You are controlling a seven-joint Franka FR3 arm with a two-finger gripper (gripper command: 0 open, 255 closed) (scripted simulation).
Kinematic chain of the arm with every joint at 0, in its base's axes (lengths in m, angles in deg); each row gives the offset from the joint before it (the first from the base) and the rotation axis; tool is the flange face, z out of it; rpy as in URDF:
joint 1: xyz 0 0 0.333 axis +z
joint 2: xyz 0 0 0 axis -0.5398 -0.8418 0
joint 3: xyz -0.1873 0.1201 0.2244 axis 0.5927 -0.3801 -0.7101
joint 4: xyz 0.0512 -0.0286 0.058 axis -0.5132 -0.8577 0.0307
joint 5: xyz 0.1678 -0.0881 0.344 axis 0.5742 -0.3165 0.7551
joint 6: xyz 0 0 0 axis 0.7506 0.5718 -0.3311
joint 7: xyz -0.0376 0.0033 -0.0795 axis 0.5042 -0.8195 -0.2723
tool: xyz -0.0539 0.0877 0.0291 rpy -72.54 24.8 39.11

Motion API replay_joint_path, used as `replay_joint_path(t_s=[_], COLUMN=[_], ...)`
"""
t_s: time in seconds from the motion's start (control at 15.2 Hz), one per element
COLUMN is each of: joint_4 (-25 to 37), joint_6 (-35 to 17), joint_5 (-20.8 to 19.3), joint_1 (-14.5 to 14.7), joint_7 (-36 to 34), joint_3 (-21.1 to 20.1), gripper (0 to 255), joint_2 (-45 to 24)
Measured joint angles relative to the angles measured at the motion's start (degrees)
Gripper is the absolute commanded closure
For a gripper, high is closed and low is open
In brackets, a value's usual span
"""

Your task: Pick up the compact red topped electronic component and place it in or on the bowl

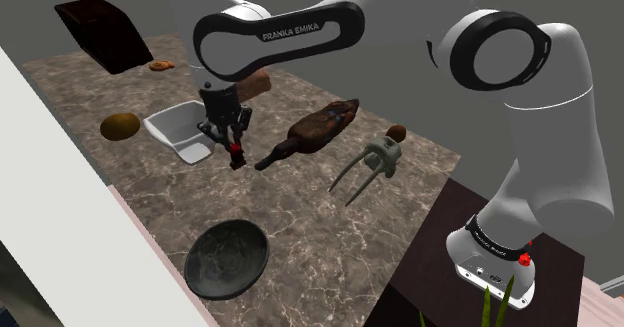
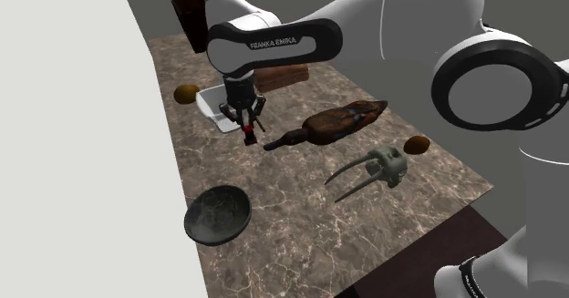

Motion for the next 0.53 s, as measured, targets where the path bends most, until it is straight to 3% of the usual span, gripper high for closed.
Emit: replay_joint_path(t_s=[0.53], joint_4=[5.3], joint_6=[5.9], joint_5=[0.3], joint_1=[0.5], joint_7=[0.2], joint_3=[-0.2], gripper=[255], joint_2=[0.7])
